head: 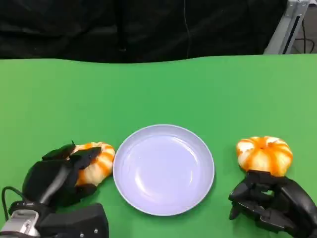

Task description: Grasp the bread from the table and place it into the plate.

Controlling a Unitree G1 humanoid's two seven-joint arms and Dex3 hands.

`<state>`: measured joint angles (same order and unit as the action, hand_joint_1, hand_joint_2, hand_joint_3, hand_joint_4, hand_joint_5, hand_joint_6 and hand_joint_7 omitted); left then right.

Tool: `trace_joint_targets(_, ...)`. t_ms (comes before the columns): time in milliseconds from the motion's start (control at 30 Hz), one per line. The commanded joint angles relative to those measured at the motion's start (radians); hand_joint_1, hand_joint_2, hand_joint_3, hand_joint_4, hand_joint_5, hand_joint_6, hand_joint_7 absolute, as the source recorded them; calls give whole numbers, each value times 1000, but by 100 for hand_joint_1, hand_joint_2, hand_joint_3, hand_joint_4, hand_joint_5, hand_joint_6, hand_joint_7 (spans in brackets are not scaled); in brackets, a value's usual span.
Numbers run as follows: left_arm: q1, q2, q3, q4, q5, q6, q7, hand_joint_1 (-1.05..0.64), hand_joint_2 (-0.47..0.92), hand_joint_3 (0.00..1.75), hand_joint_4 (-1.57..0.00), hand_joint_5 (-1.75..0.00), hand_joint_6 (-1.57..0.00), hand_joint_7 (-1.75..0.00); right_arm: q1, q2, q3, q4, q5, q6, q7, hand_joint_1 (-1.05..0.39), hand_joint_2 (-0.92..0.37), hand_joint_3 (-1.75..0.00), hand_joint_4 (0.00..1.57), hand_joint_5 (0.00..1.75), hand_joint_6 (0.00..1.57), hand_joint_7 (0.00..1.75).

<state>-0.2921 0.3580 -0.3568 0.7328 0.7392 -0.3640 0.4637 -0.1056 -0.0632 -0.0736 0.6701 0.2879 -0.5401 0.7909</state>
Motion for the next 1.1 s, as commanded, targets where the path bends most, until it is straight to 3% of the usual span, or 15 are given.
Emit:
trace_joint_targets(33,3,24,-11,-3,-6,34,-53,-14,92,3,-40,0,-49,0,-7,-16,-17,11,16,-9,7,-7,-92,-31,65,141,76,100)
trace_joint_targets(500,3,30,-14,-27,-40,71,-153,-11,92,5,-38,-1,-50,0,-14,-13,-22,20,28,-3,16,-8,-91,-30,66,138,78,97)
trace_joint_targets(733,-1,12,1,-5,-59,65,-110,-6,92,18,-61,-9,-62,-4,-19,-15,-24,32,24,-20,21,-9,-91,-31,66,140,77,98)
trace_joint_targets(833,-5,-3,9,12,-72,62,-72,-1,92,21,-81,-17,-85,-10,-20,-13,-27,37,27,-20,21,-8,-91,-31,67,140,78,97)
trace_joint_targets(900,-7,-7,7,15,-75,66,-60,0,92,23,-87,-21,-92,-10,-20,-13,-27,37,26,-21,20,-9,-91,-30,67,140,78,98)
trace_joint_targets(933,-7,-7,6,16,-77,63,-55,0,92,24,-83,-36,-96,-9,-20,-13,-27,37,25,-22,20,-9,-91,-30,67,140,78,98)
trace_joint_targets(967,-8,-8,6,19,-81,59,-53,-1,92,23,-68,-74,-100,-10,-20,-13,-27,36,24,-23,21,-9,-91,-30,67,140,78,98)
trace_joint_targets(1000,-8,-8,6,21,-84,56,-52,-1,92,23,-60,-95,-102,-12,-20,-13,-27,36,24,-24,22,-10,-91,-30,66,140,78,98)
trace_joint_targets(1100,-10,-8,5,22,-88,58,-57,-2,92,20,-47,-128,-103,-20,-17,-14,-24,32,15,-28,10,-10,-91,-30,66,140,78,98)
